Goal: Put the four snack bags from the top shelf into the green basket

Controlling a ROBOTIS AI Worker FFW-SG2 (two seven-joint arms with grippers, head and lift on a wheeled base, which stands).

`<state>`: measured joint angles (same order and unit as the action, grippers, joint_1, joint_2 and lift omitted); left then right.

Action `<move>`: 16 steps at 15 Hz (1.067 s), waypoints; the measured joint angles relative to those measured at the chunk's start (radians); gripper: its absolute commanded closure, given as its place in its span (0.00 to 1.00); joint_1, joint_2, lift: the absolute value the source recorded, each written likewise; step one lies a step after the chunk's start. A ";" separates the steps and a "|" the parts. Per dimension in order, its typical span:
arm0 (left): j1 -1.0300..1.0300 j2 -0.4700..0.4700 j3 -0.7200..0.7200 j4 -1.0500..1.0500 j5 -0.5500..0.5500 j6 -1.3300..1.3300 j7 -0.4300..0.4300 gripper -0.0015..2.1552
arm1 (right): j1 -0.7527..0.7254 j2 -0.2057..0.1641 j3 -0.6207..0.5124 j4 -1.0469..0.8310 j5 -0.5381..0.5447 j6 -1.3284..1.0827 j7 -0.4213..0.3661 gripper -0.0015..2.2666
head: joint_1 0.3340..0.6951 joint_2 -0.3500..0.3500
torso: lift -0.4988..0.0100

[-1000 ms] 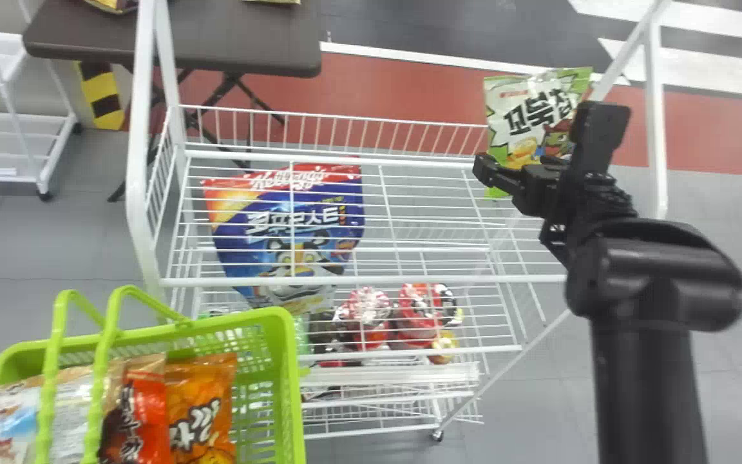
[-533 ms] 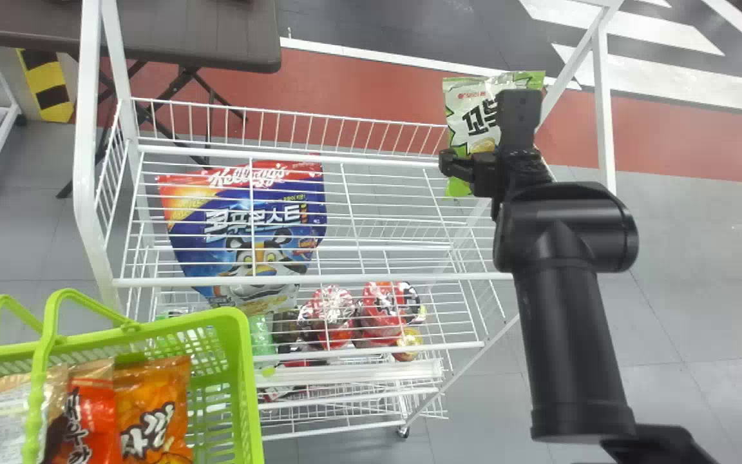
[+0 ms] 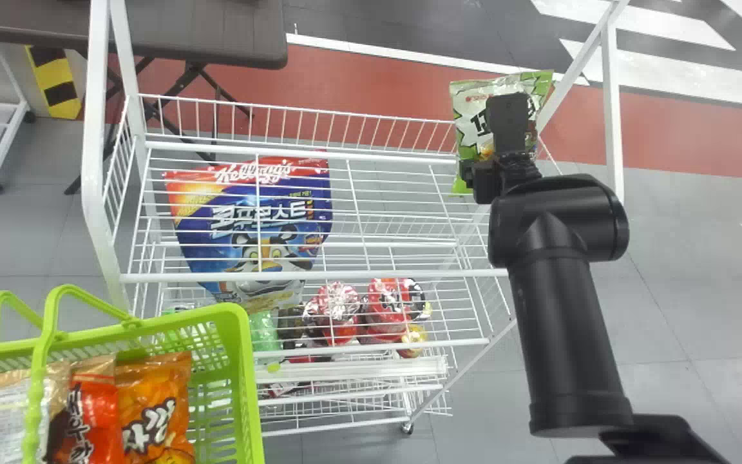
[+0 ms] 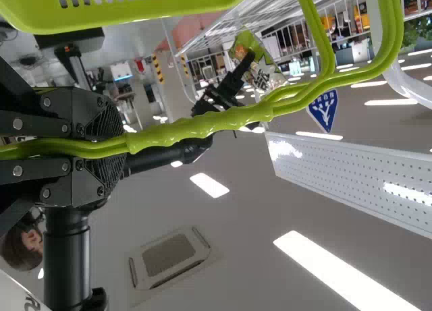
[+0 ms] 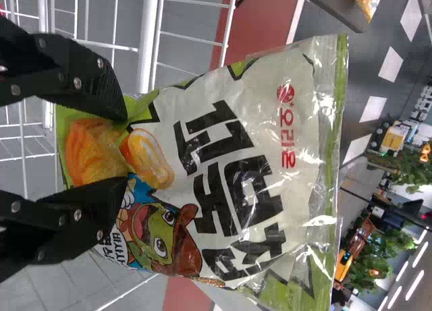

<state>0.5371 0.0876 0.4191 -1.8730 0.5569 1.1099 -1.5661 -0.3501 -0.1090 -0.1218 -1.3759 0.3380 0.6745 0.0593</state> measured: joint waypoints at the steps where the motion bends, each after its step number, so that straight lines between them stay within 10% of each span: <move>1: 0.000 0.000 0.000 0.000 0.000 0.000 0.000 1.00 | 0.013 0.000 -0.003 -0.014 -0.005 -0.013 0.000 1.00 | 1.00 0.08 | 0.98; 10: -0.005 0.000 0.000 0.008 -0.002 0.000 0.002 1.00 | 0.219 0.000 0.005 -0.330 -0.128 -0.036 0.062 1.00 | 1.00 0.14 | 0.98; 16: -0.016 0.000 -0.002 0.022 -0.006 0.000 0.004 1.00 | 0.545 0.000 0.110 -0.870 -0.377 0.147 0.133 1.00 | 1.00 0.42 | 0.98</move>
<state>0.5213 0.0874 0.4173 -1.8513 0.5507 1.1096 -1.5616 0.1949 -0.1086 -0.0120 -2.2457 -0.0392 0.8213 0.1923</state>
